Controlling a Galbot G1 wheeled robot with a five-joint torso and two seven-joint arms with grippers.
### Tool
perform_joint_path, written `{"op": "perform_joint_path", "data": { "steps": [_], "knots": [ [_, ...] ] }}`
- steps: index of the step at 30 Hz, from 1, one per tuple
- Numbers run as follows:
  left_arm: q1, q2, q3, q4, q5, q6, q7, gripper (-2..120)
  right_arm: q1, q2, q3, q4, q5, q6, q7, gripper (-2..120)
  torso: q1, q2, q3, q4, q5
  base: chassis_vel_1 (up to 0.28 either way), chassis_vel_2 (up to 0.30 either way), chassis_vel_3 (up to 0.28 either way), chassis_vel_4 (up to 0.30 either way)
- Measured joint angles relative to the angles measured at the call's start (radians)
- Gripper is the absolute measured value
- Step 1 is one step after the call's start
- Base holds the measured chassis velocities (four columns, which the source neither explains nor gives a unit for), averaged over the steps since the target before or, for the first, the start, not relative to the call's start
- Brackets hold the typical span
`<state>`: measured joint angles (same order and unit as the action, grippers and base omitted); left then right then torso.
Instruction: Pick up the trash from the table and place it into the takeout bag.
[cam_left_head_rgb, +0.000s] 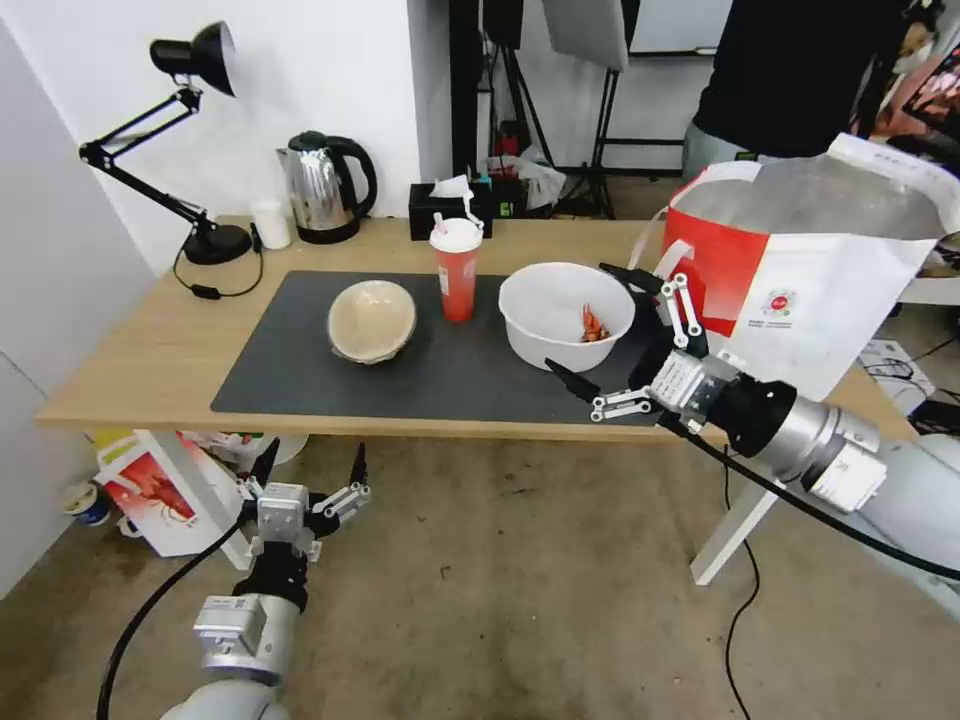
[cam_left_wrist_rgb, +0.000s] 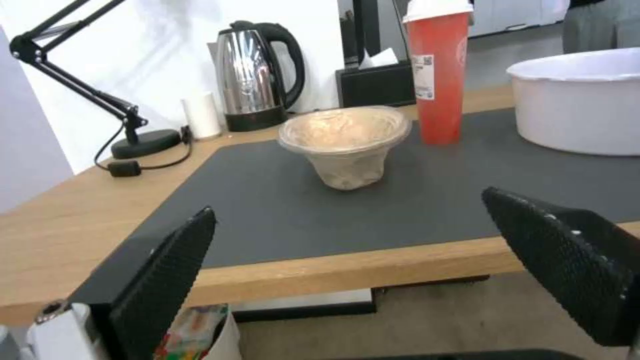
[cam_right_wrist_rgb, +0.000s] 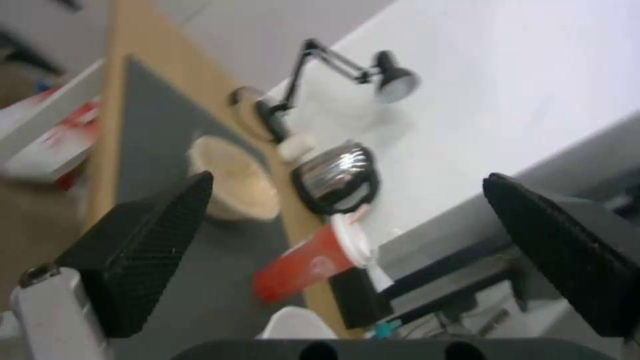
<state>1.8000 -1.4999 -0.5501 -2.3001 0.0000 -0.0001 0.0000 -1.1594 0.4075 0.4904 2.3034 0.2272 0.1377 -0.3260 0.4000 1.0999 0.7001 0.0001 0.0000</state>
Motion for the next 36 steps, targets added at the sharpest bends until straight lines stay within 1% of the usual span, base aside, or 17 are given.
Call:
{"op": "perform_joint_path", "data": {
  "steps": [1, 2, 4, 5, 6, 8, 9, 10, 11, 12, 13, 15, 16, 33, 36],
  "knots": [
    [0.0, 0.0, 0.0, 0.0, 0.0, 0.0, 0.0, 100, 0.011, -0.014, 0.0, -0.005, 0.007, 0.0, -0.02, 100, 0.0, 0.0, 0.0, 0.0, 0.0002, 0.0, 0.0, 0.0, 0.0],
    [0.0, 0.0, 0.0, 0.0, 0.0, 0.0, 0.0, 100, 0.042, -0.054, 0.002, -0.017, 0.026, -0.001, -0.069, 100, 0.0, 0.0, 0.0, 0.0, -0.0005, 0.0, 0.0, 0.0, 0.0],
    [0.0, 0.0, 0.0, 0.0, 0.0, 0.0, 0.0, 100, 0.048, -0.063, 0.002, -0.016, 0.028, 0.0, -0.072, 100, 0.0, 0.0, 0.0, 0.0, -0.0008, 0.0, 0.0, 0.0, 0.0],
    [0.0, 0.0, 0.0, 0.0, 0.0, 0.0, 0.0, 100, 0.052, -0.069, 0.002, -0.017, 0.031, 0.0, -0.08, 100, 0.0, 0.0, 0.0, -0.0003, 0.0004, 0.0, 0.0, 0.0, 0.0],
    [0.0, 0.0, 0.0, 0.0, 0.0, 0.0, 0.0, 100, 0.073, -0.098, 0.002, -0.029, 0.045, 0.001, -0.119, 100, 0.0, 0.0, 0.0, -0.0001, 0.0006, 0.0, 0.0, 0.0, 0.0],
    [0.0, 0.0, 0.0, 0.0, 0.0, 0.0, 0.0, 100, 0.11, -0.144, 0.007, -0.048, 0.07, 0.001, -0.187, 100, 0.0, 0.0, 0.0, -0.0001, -0.0002, 0.0, 0.0, 0.0, 0.0],
    [0.0, 0.0, 0.0, 0.0, 0.0, 0.0, 0.0, 100, 0.11, -0.144, 0.007, -0.048, 0.07, 0.001, -0.187, 100, 0.0, 0.0, 0.0, -0.0001, -0.0002, 0.0, 0.0, 0.0, 0.0],
    [0.0, 0.0, 0.0, 0.0, 0.0, 0.0, 0.0, 100, 0.137, -0.178, 0.011, -0.063, 0.088, 0.001, -0.238, 100, 0.0, 0.0, 0.0, 0.0, 0.0001, 0.0, 0.0, 0.0, 0.0],
    [0.0, 0.0, 0.0, 0.0, 0.0, 0.0, 0.0, 100, 0.14, -0.183, 0.012, -0.065, 0.091, 0.001, -0.245, 100, 0.0, 0.0, 0.0, -0.0001, 0.0, 0.0, 0.0, 0.0, 0.0],
    [0.0, 0.0, 0.0, 0.0, 0.0, 0.0, 0.0, 100, 0.158, -0.2, 0.014, -0.077, 0.103, 0.005, -0.282, 100, 0.0, 0.0, 0.0, -0.0001, -0.0012, 0.0, 0.0, 0.0, 0.0],
    [0.0, 0.0, 0.0, 0.0, 0.0, 0.0, 0.0, 100, 0.161, -0.2, 0.013, -0.08, 0.105, 0.006, -0.293, 100, 0.0, 0.0, 0.0, -0.0003, 0.0002, 0.0, 0.0, 0.0, 0.0],
    [0.0, 0.0, 0.0, 0.0, 0.0, 0.0, 0.0, 100, 0.161, -0.2, 0.013, -0.082, 0.106, 0.007, -0.296, 100, 0.0, 0.0, 0.0, -0.0002, 0.0009, 0.0, 0.0, 0.0, 0.0],
    [0.0, 0.0, 0.0, 0.0, 0.0, 0.0, 0.0, 100, 0.163, -0.198, 0.012, -0.086, 0.106, 0.007, -0.299, 100, 0.0, 0.0, 0.0, -0.0002, 0.0, 0.0, 0.0, 0.0, 0.0],
    [0.0, 0.0, 0.0, 0.0, 0.0, 0.0, 0.0, 100, 0.164, -0.179, 0.005, -0.109, 0.109, 0.01, -0.31, 100, 0.0, 0.0, 0.0, -0.0002, 0.0, 0.0, 0.0, 0.0, 0.0],
    [0.0, 0.0, 0.0, 0.0, 0.0, 0.0, 0.0, 100, 0.163, -0.18, 0.003, -0.109, 0.135, 0.008, -0.304, 100, 0.0, 0.0, 0.0, -0.0002, 0.0, 0.0, 0.0, 0.0, 0.0]
  ]
}}
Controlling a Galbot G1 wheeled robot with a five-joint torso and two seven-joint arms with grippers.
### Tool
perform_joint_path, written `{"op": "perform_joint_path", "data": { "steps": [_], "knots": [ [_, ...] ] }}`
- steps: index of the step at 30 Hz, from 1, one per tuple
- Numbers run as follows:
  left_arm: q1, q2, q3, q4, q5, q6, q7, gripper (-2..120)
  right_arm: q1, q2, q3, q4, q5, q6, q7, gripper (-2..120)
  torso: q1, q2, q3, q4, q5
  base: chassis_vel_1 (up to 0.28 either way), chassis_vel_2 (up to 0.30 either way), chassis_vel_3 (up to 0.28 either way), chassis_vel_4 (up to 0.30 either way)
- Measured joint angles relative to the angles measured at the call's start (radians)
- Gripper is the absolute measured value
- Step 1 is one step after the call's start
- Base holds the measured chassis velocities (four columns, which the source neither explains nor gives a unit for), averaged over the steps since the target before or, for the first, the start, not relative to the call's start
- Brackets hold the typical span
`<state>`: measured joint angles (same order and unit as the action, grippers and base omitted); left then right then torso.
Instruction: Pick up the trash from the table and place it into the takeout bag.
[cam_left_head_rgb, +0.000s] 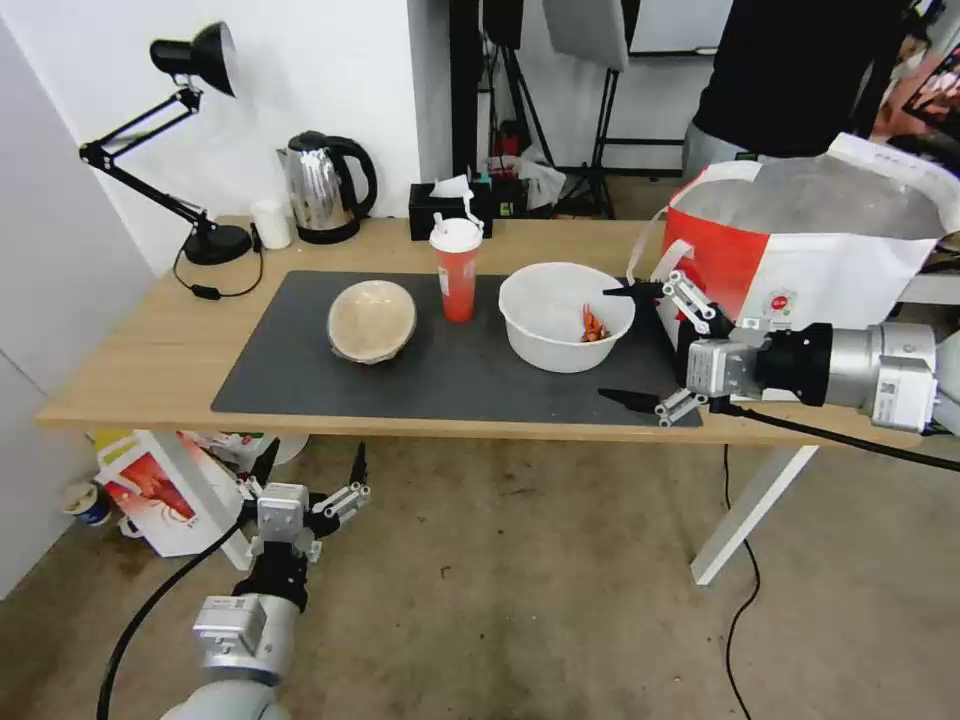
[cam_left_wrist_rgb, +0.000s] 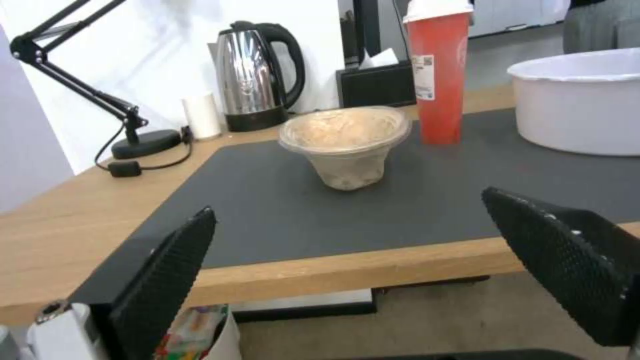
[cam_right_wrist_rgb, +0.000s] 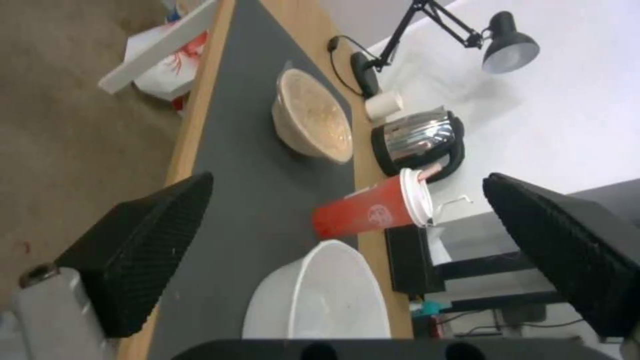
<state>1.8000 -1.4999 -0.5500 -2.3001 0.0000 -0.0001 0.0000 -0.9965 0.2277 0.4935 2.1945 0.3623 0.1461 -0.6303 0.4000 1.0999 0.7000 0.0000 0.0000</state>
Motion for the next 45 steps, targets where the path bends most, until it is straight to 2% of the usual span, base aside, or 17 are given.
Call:
{"op": "perform_joint_path", "data": {
  "steps": [5, 7, 8, 11, 15, 18, 20, 21, 22, 23, 24, 27, 28, 33, 36, 41, 45],
  "knots": [
    [0.0, 0.0, 0.0, 0.0, 0.0, 0.0, 0.0, 100, 0.012, -0.023, -0.027, 0.009, 0.119, -0.049, 0.014, 100, 0.0, 0.0, 0.0, 0.0, 0.0, 0.0, 0.0, 0.0, 0.0],
    [0.0, 0.0, 0.0, 0.0, 0.0, 0.0, 0.0, 100, 0.036, -0.055, -0.052, 0.016, 0.25, -0.104, 0.011, 100, 0.0, 0.0, 0.0, 0.0, -0.0001, 0.0, 0.0, 0.0, 0.0],
    [0.0, 0.0, 0.0, 0.0, 0.0, 0.0, 0.0, 100, 0.036, -0.055, -0.052, 0.016, 0.25, -0.104, 0.011, 100, 0.0, 0.0, 0.0, 0.0, -0.0001, 0.0, 0.0, 0.0, 0.0],
    [0.0, 0.0, 0.0, 0.0, 0.0, 0.0, 0.0, 100, 0.044, -0.092, -0.063, 0.01, 0.399, -0.15, 0.001, 100, 0.0, 0.0, 0.0, 0.0, -0.0003, 0.0, 0.0, 0.0, 0.0],
    [0.0, 0.0, 0.0, 0.0, 0.0, 0.0, 0.0, 100, 0.062, -0.091, -0.086, -0.016, 0.456, -0.167, -0.01, 100, 0.0, 0.0, 0.0, 0.0, -0.0003, 0.0, 0.0, 0.0, 0.0],
    [0.0, 0.0, 0.0, 0.0, 0.0, 0.0, 0.0, 100, 0.113, -0.058, -0.157, -0.057, 0.434, -0.169, -0.018, 100, 0.0, 0.0, 0.0, -0.0003, -0.0003, 0.0, 0.0, 0.0, 0.0],
    [0.0, 0.0, 0.0, 0.0, 0.0, 0.0, 0.0, 100, 0.194, -0.008, -0.247, -0.114, 0.369, -0.158, -0.021, 100, 0.0, 0.0, 0.0, 0.0, 0.0004, 0.0, 0.0, 0.0, 0.0],
    [0.0, 0.0, 0.0, 0.0, 0.0, 0.0, 0.0, 100, 0.194, -0.008, -0.247, -0.114, 0.369, -0.158, -0.021, 100, 0.0, 0.0, 0.0, 0.0, 0.0004, 0.0, 0.0, 0.0, 0.0],
    [0.0, 0.0, 0.0, 0.0, 0.0, 0.0, 0.0, 100, 0.275, 0.035, -0.326, -0.159, 0.316, -0.141, -0.026, 100, 0.0, 0.0, 0.0, -0.0002, 0.0004, 0.0, 0.0, 0.0, 0.0],
    [0.0, 0.0, 0.0, 0.0, 0.0, 0.0, 0.0, 100, 0.463, 0.107, -0.49, -0.241, 0.259, -0.128, -0.046, 100, 0.0, 0.0, 0.0, 0.0001, -0.0004, 0.0, 0.0, 0.0, 0.0],
    [0.0, 0.0, 0.0, 0.0, 0.0, 0.0, 0.0, 100, 0.463, 0.107, -0.49, -0.241, 0.259, -0.128, -0.046, 100, 0.0, 0.0, 0.0, 0.0001, -0.0004, 0.0, 0.0, 0.0, 0.0],
    [0.0, 0.0, 0.0, 0.0, 0.0, 0.0, 0.0, 100, 0.681, 0.179, -0.682, -0.335, 0.252, -0.129, -0.085, 100, 0.0, 0.0, 0.0, 0.0002, 0.0, 0.0, 0.0, 0.0, 0.0],
    [0.0, 0.0, 0.0, 0.0, 0.0, 0.0, 0.0, 100, 0.681, 0.179, -0.682, -0.335, 0.252, -0.129, -0.085, 100, 0.0, 0.0, 0.0, 0.0002, 0.0, 0.0, 0.0, 0.0, 0.0],
    [0.0, 0.0, 0.0, 0.0, 0.0, 0.0, 0.0, 100, 0.891, 0.25, -0.835, -0.436, 0.252, -0.133, -0.16, 100, 0.0, 0.0, 0.0, 0.0002, -0.0005, 0.0, 0.0, 0.0, 0.0],
    [0.0, 0.0, 0.0, 0.0, 0.0, 0.0, 0.0, 100, 1.015, 0.307, -0.927, -0.502, 0.255, -0.144, -0.245, 100, 0.0, 0.0, 0.0, 0.0001, -0.0002, 0.0, 0.0, 0.0, 0.0],
    [0.0, 0.0, 0.0, 0.0, 0.0, 0.0, 0.0, 100, 1.092, 0.365, -0.992, -0.559, 0.273, -0.168, -0.326, 100, 0.0, 0.0, 0.0, 0.0003, -0.0003, 0.0, 0.0, 0.0, 0.0],
    [0.0, 0.0, 0.0, 0.0, 0.0, 0.0, 0.0, 100, 1.114, 0.375, -1.01, -0.578, 0.288, -0.177, -0.354, 100, 0.0, 0.0, 0.0, -0.0001, -0.0001, 0.0, 0.0, 0.0, 0.0]
  ]
}}
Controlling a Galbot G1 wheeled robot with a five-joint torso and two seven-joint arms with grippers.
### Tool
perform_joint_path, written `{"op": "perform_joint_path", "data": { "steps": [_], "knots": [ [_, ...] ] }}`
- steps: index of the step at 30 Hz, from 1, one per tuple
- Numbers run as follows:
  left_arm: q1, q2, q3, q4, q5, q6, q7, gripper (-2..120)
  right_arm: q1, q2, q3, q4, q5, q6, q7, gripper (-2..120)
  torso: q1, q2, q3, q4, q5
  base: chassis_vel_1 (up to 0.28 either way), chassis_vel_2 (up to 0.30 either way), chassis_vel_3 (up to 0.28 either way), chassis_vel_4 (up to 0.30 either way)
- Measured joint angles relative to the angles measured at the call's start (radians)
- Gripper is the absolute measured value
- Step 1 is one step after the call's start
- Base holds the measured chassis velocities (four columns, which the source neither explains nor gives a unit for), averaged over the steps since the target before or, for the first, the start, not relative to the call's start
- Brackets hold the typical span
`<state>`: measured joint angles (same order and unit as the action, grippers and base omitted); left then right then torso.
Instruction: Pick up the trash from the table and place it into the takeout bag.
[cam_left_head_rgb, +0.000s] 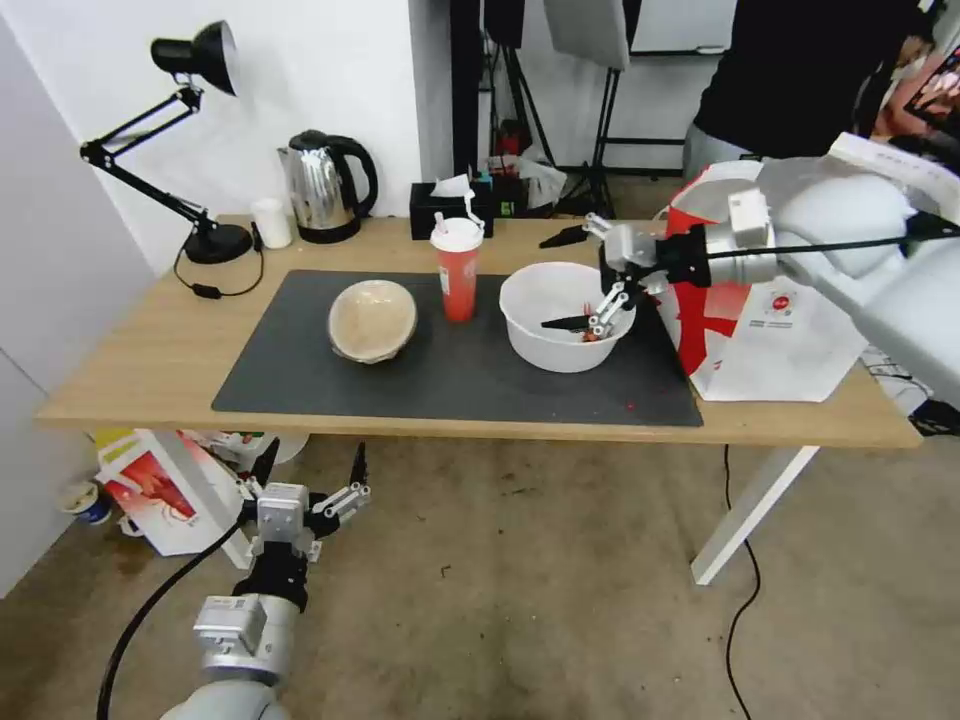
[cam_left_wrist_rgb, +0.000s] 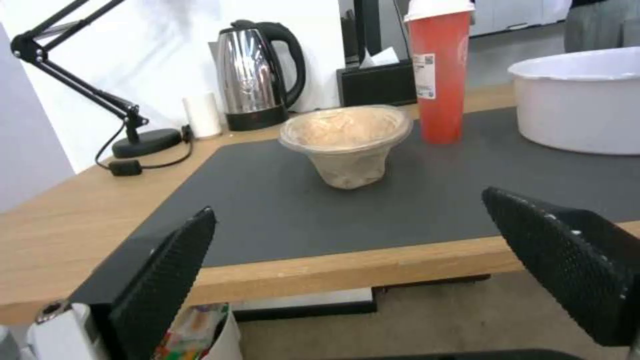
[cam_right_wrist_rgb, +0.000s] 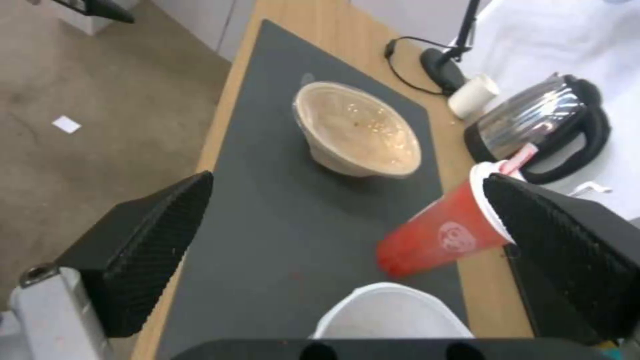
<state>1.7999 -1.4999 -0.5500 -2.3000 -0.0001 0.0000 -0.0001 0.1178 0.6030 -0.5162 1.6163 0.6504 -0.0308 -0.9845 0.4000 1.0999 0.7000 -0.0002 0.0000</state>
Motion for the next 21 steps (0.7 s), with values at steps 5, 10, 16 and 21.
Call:
{"op": "perform_joint_path", "data": {
  "steps": [5, 10, 16, 21],
  "knots": [
    [0.0, 0.0, 0.0, 0.0, 0.0, 0.0, 0.0, 100, 0.024, -0.001, -0.015, -0.012, 0.03, -0.019, -0.046, 100, 0.0, 0.0, 0.0, 0.0001, 0.0, 0.0, 0.0, 0.0, 0.0],
    [0.0, 0.0, 0.0, 0.0, 0.0, 0.0, 0.0, 100, 0.061, -0.001, -0.026, -0.031, 0.049, -0.07, -0.117, 100, 0.0, 0.0, 0.0, 0.0002, 0.0, 0.0, 0.0, 0.0, 0.0],
    [0.0, 0.0, 0.0, 0.0, 0.0, 0.0, 0.0, 100, 0.123, 0.0, -0.076, -0.061, 0.068, -0.13, -0.199, 100, 0.0, 0.0, 0.0, 0.0002, 0.0, 0.0, 0.0, 0.0, 0.0],
    [0.0, 0.0, 0.0, 0.0, 0.0, 0.0, 0.0, 100, 0.144, -0.013, -0.117, -0.031, 0.155, -0.209, -0.175, 100, 0.0, 0.0, 0.0, 0.0, 0.0, 0.0, 0.0, 0.0, 0.0]
  ]
}}
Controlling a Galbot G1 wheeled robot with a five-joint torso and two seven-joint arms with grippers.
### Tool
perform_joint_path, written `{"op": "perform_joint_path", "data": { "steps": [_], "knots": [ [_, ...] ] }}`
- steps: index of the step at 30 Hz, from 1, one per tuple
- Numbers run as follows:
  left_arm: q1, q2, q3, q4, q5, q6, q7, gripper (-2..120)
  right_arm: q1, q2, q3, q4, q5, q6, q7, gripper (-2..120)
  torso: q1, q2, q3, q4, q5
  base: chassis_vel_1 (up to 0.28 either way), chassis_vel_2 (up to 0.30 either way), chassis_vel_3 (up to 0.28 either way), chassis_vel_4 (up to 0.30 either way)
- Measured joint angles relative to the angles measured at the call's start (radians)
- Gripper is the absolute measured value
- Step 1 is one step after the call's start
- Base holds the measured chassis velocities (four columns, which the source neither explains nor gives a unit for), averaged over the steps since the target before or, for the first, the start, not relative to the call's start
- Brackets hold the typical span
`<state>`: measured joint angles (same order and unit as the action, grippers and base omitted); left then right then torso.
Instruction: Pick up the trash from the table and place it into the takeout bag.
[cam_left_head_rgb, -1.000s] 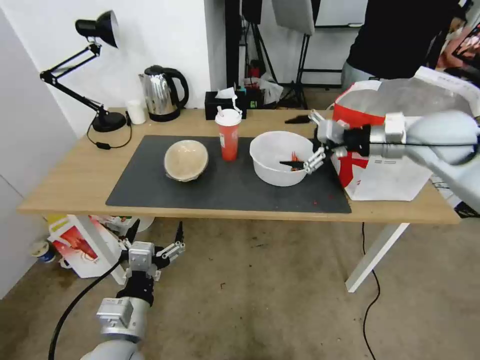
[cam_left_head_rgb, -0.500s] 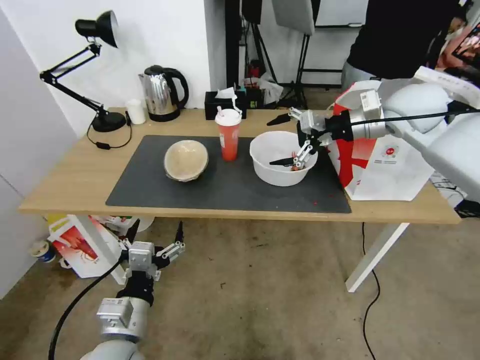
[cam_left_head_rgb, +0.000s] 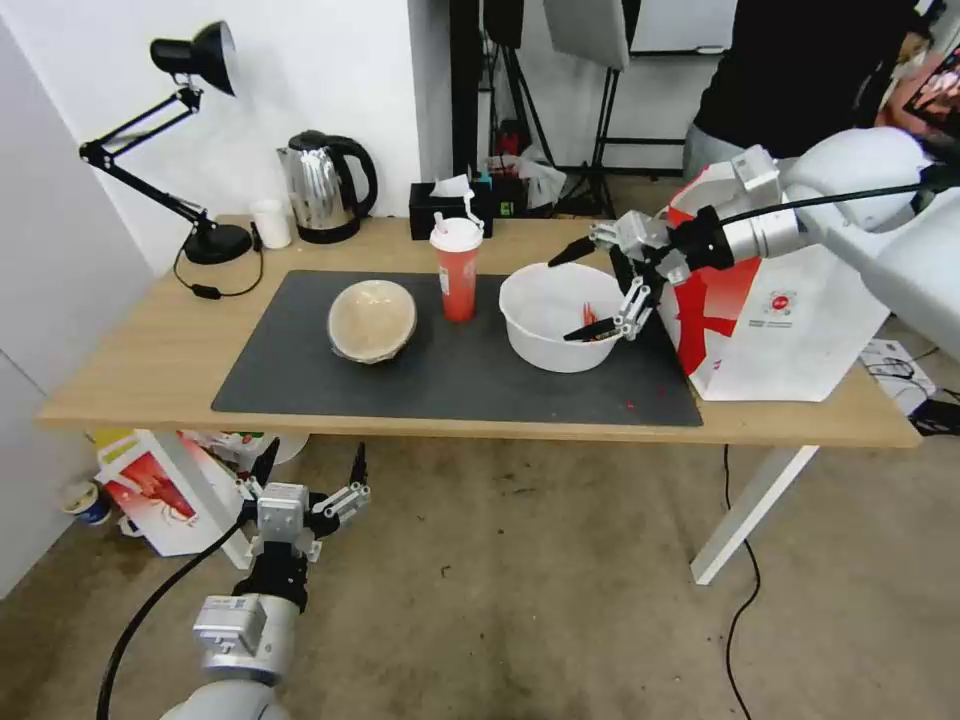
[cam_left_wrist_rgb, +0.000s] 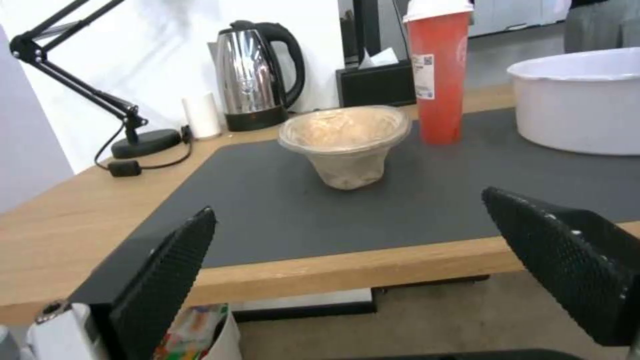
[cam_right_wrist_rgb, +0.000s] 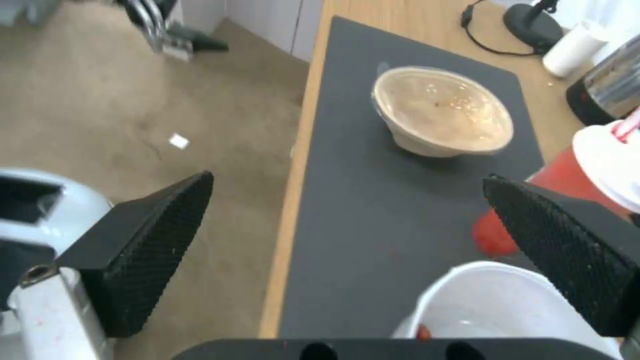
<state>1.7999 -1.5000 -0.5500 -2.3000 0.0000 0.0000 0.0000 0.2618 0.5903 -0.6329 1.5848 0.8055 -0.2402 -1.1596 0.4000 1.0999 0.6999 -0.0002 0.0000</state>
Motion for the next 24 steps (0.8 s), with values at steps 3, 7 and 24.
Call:
{"op": "perform_joint_path", "data": {
  "steps": [3, 7, 24],
  "knots": [
    [0.0, 0.0, 0.0, 0.0, 0.0, 0.0, 0.0, 100, 0.006, 0.0, -0.009, 0.005, 0.01, -0.037, 0.008, 100, 0.0, 0.0, 0.0, 0.0003, -0.0001, 0.0, 0.0, 0.0, 0.0],
    [0.0, 0.0, 0.0, 0.0, 0.0, 0.0, 0.0, 100, 0.014, -0.004, -0.034, 0.007, 0.028, -0.075, 0.018, 100, 0.0, 0.0, 0.0, 0.0001, 0.0, 0.0, 0.0, 0.0, 0.0],
    [0.0, 0.0, 0.0, 0.0, 0.0, 0.0, 0.0, 100, 0.04, -0.032, -0.131, 0.057, 0.067, -0.141, 0.222, 100, 0.0, 0.0, 0.0, 0.0, 0.0001, 0.0, 0.0, 0.0, 0.0]
  ]
}}
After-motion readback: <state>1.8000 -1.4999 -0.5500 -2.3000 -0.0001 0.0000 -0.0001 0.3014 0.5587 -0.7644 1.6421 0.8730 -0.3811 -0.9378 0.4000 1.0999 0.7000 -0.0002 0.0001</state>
